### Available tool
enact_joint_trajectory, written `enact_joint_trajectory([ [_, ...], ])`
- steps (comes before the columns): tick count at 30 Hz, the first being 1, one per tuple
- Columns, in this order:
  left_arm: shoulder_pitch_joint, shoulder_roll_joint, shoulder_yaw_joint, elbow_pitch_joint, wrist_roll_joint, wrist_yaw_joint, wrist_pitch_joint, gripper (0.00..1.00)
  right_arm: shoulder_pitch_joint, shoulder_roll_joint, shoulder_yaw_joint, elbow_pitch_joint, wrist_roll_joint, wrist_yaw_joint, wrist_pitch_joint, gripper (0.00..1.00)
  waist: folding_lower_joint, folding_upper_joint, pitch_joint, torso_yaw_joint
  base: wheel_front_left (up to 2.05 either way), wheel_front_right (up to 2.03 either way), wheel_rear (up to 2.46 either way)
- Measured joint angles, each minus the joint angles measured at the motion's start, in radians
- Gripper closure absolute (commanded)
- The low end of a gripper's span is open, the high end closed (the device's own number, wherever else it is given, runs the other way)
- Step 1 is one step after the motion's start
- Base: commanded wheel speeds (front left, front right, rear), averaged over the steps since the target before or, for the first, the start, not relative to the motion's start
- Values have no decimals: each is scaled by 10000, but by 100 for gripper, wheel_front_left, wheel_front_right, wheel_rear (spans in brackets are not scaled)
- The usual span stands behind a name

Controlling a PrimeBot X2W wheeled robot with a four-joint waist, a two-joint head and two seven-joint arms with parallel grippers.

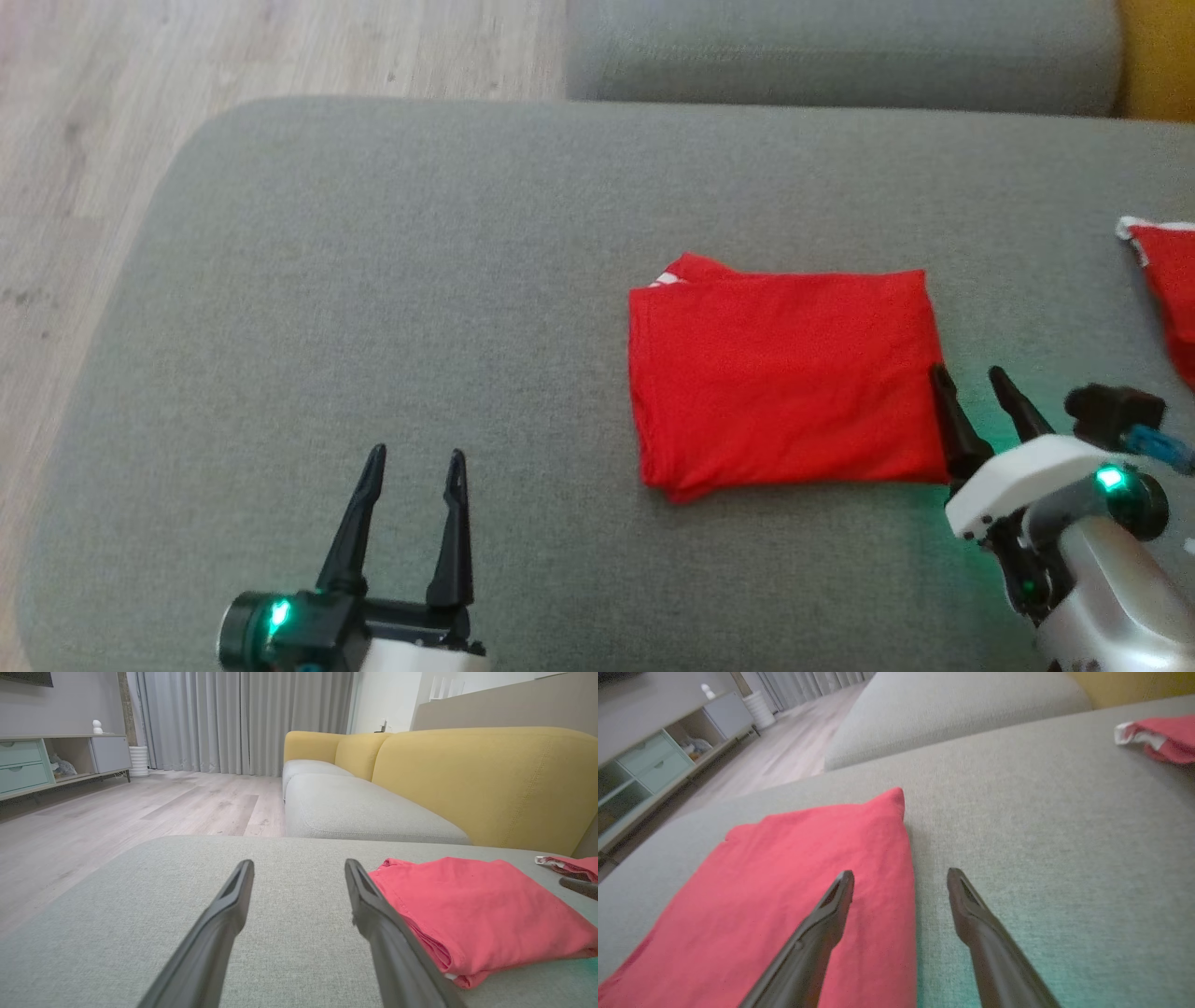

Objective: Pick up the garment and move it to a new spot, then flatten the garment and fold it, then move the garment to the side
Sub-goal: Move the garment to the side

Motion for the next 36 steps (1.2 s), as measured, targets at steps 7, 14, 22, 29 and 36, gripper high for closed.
enact_joint_trajectory([
  [7,-95,-6,-345,130,0,10,2,0,-855,63,805,2151,403,0,59,8,-3,0,261,347,0,0,0],
  [14,-93,-2,-330,155,0,100,2,0,-1499,-98,1444,2786,552,0,-779,100,-3,0,289,285,0,0,0],
  [22,-315,-2,-362,-130,4,234,2,0,-3518,-1599,1152,3196,589,0,-1078,100,-3,0,831,-158,0,0,0],
  [29,-891,-6,-378,-297,40,276,0,0,-4593,-3022,199,3956,625,0,-1185,100,-2,0,1536,-645,0,0,0],
  [36,-1192,-17,-290,-215,13,439,0,0,-4635,-3384,-570,5471,190,0,-1258,0,-2,0,1872,-1150,0,0,0],
])
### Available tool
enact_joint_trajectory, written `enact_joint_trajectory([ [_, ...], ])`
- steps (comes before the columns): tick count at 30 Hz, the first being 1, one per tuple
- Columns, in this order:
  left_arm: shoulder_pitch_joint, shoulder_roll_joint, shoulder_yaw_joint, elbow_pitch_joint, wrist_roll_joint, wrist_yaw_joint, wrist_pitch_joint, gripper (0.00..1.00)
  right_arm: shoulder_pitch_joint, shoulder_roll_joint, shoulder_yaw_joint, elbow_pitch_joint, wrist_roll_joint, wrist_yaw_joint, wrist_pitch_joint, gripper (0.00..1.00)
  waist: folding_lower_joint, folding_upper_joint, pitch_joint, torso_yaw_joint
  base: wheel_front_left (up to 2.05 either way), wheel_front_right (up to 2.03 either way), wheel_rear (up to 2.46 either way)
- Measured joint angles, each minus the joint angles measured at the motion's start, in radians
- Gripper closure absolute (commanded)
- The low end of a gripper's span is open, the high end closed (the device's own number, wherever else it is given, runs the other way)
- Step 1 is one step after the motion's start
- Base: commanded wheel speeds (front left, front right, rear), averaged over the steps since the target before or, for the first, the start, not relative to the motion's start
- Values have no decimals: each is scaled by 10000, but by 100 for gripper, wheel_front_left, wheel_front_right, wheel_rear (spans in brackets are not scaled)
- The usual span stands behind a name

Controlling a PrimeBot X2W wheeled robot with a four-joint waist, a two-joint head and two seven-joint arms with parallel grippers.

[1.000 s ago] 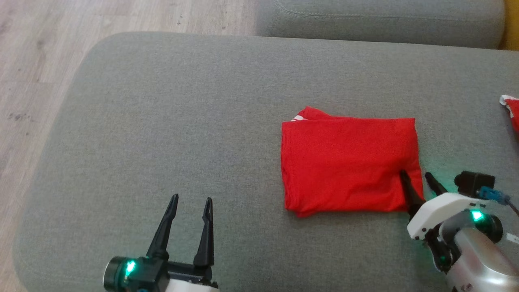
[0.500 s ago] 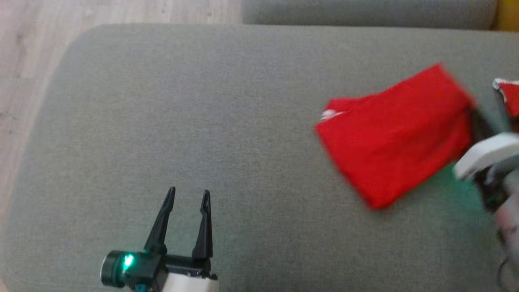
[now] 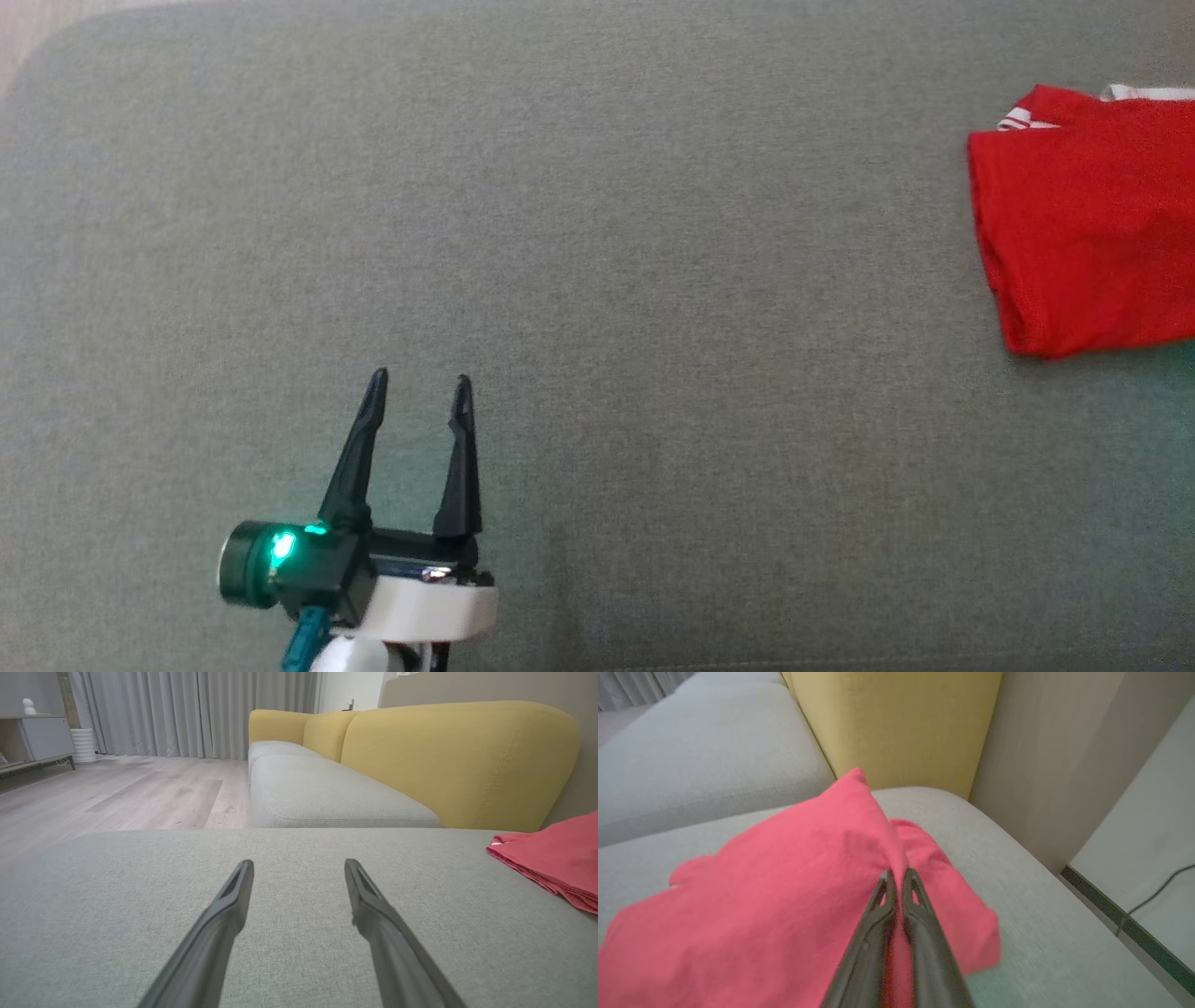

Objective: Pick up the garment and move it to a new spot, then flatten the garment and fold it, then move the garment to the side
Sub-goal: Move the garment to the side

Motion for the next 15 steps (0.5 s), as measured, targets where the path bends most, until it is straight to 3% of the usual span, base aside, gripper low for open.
enact_joint_trajectory([
  [4,16,-2,144,174,-180,86,0,0,159,148,-462,-127,-525,0,0,0,-1,0,-176,-77,0,0,0],
  [8,175,-2,351,134,-303,-31,0,0,969,732,-1557,-2393,-1616,0,-27,0,-2,0,-655,-112,0,0,0],
  [11,573,-6,489,69,-309,-184,0,0,2493,1964,-2136,-4541,-2452,0,-29,0,-3,0,-1132,-119,0,0,0],
  [15,1131,-2,662,40,-378,-178,0,0,5215,3812,-1994,-7066,-2966,0,-27,0,-3,0,-1849,-46,0,0,0],
])
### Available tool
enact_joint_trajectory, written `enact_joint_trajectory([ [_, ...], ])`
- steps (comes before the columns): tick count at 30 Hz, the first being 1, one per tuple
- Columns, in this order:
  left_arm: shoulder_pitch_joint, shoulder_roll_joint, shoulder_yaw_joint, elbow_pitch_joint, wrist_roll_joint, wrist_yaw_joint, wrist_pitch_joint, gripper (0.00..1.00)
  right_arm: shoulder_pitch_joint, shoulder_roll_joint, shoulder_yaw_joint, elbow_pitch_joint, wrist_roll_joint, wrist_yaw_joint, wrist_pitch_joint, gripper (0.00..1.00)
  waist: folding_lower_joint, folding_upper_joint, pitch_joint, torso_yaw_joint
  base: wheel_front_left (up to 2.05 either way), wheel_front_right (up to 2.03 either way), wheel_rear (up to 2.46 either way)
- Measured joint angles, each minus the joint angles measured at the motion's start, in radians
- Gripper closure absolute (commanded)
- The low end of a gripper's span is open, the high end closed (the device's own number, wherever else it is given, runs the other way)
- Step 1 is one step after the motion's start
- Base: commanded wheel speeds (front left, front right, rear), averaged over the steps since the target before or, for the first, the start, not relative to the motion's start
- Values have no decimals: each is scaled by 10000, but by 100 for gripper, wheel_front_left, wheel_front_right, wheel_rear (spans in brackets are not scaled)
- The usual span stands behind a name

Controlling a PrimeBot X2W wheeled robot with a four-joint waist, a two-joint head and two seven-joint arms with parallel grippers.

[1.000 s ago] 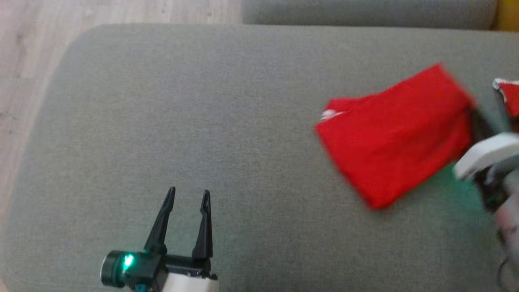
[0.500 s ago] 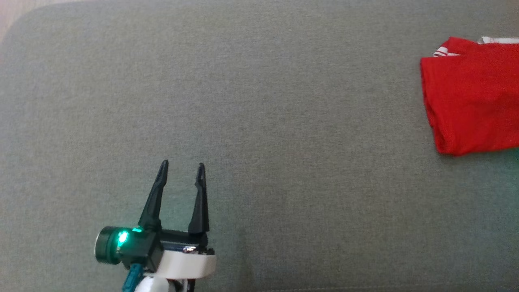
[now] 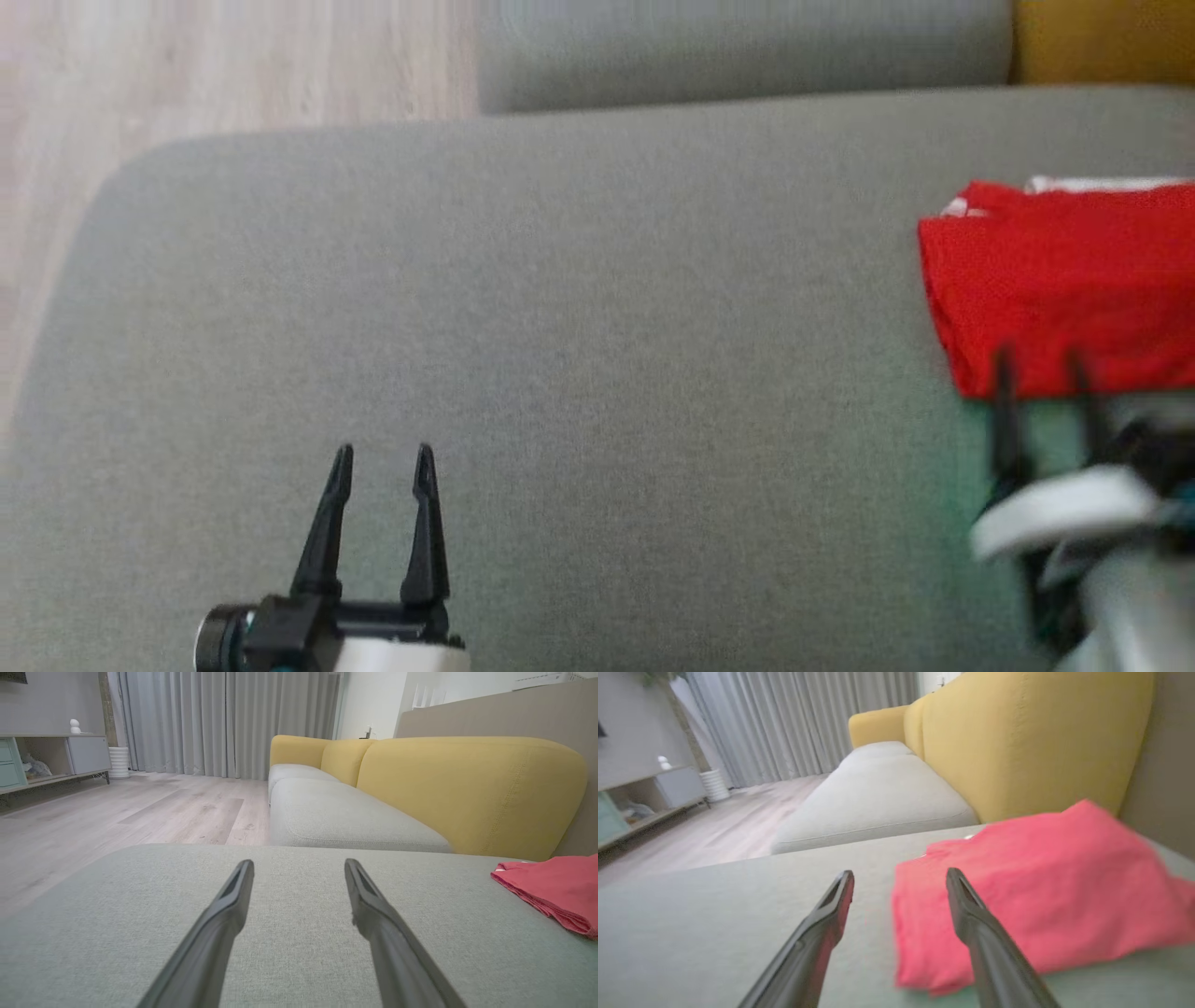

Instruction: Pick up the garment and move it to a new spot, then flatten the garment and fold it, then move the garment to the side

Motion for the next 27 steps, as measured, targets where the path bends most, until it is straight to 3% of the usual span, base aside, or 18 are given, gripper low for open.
enact_joint_trajectory([
  [3,360,0,27,-21,-15,2,0,0,1735,894,508,-1593,-245,0,0,0,0,0,-538,85,0,0,0],
  [6,723,0,107,-23,-15,2,0,0,2834,1296,757,-2499,-686,0,-2,0,0,0,-986,171,0,0,0],
  [12,1326,8,314,27,46,-10,2,0,4140,1578,863,-2840,-1503,0,0,0,-1,0,-1604,178,0,0,0],
  [26,1438,8,353,403,454,-102,2,0,4185,1643,922,-3060,-1511,0,0,0,0,0,-1691,80,0,0,0],
  [27,1436,6,341,474,502,-98,2,100,4185,1645,924,-3049,-1499,0,0,100,1,0,-1679,85,0,0,0],
])
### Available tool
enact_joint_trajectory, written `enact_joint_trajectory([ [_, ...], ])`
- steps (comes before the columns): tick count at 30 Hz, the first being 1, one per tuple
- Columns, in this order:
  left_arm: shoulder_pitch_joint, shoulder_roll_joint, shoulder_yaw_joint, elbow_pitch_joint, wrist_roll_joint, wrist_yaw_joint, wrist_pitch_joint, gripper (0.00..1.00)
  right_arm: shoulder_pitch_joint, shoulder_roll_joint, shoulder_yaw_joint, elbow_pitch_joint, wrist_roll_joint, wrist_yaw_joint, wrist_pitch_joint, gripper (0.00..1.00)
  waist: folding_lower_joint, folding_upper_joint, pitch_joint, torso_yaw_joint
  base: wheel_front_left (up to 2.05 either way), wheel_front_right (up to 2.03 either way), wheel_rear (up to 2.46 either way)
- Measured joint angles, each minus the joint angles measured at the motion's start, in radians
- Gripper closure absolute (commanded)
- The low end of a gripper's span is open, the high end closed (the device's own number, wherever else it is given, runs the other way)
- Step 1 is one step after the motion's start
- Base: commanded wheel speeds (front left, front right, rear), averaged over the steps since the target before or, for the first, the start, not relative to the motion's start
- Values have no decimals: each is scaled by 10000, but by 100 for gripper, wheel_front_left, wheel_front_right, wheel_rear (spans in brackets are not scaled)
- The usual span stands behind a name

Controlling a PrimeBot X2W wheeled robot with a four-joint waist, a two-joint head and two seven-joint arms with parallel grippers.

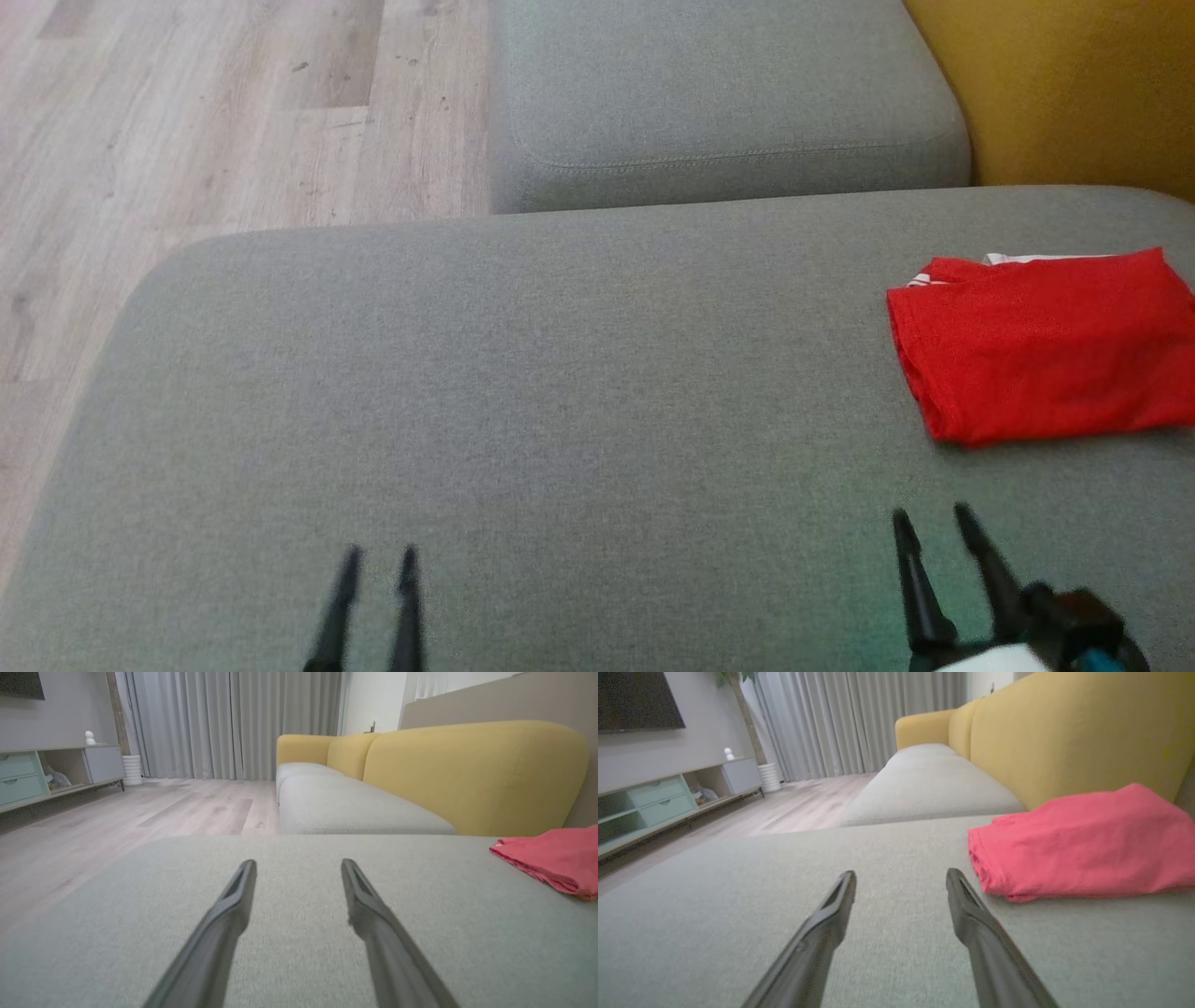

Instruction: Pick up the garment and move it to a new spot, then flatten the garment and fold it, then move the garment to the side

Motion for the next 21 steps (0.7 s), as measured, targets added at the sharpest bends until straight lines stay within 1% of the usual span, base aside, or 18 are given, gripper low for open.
enact_joint_trajectory([
  [5,195,0,-42,679,-102,0,19,100,316,2,8,660,82,-2,44,100,0,0,15,-2,0,0,0],
  [8,220,10,-36,690,-479,-6,90,100,355,2,4,665,451,-2,61,100,0,0,38,-4,0,0,0],
  [15,160,38,8,744,-1490,-171,274,100,262,2,-17,665,1459,-2,240,100,0,0,96,-10,0,0,0],
  [21,60,46,58,855,-2098,-259,368,100,210,0,-48,665,2082,-2,403,100,1,0,132,-12,0,0,0],
])
